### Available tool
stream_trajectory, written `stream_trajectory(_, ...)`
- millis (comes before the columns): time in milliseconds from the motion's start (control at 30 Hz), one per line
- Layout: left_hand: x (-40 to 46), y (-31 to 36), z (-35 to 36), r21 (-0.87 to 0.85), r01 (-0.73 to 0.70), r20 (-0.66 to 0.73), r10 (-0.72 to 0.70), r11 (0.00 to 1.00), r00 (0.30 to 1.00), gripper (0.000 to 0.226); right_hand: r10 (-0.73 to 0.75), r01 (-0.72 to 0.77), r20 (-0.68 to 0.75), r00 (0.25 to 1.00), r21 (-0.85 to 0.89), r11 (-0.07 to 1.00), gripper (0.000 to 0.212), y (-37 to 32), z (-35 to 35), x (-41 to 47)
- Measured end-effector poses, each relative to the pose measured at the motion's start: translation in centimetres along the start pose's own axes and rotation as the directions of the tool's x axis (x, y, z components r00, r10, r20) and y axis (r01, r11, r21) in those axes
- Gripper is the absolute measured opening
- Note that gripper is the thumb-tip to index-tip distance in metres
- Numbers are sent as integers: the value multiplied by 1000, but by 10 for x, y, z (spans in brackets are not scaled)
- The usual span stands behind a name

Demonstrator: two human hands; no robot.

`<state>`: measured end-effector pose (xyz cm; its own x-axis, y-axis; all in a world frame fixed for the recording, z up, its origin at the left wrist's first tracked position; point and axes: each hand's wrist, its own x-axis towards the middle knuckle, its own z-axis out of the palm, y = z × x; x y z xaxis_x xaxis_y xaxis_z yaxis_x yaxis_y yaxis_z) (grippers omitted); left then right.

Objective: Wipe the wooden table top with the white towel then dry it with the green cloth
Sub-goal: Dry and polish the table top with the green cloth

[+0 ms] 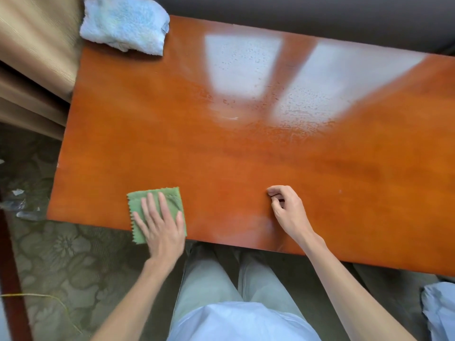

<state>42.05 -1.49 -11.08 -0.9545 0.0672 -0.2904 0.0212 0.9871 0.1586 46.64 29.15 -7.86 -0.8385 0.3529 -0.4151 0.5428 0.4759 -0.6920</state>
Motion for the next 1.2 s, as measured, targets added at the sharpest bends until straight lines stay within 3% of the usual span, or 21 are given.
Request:
stream_trajectory(267,-45,133,38,56,-328,100,322,943,941,69,-47,46,22,999,43,998,28,5,-7,2)
stream_trajectory(467,4,166,25,102,-380,122,367,920,922,69,-67,65,50,997,30,997,29,14,-18,0)
stream_trajectory(600,67,145,-2,91,-327,118,316,941,941,67,-90,93,76,993,-35,995,29,27,-33,0)
stream_trajectory(733,111,78,-26,111,-117,61,111,987,992,67,-140,125,-80,987,-171,977,28,44,-43,-1)
stream_trajectory(867,108,4,-39,83,15,33,-18,996,999,69,-168,67,-244,955,-377,924,35,65,-44,0)
stream_trajectory(967,77,-25,-35,38,52,-3,-52,998,999,68,-191,52,-242,951,-483,874,41,81,-41,-1)
stream_trajectory(1100,31,-13,-12,34,19,6,-19,999,1000,66,-184,19,-259,948,-533,846,45,91,-30,-1)
stream_trajectory(1200,-1,24,12,90,-186,13,186,978,983,67,-188,-20,-317,929,-552,834,46,93,-22,2)
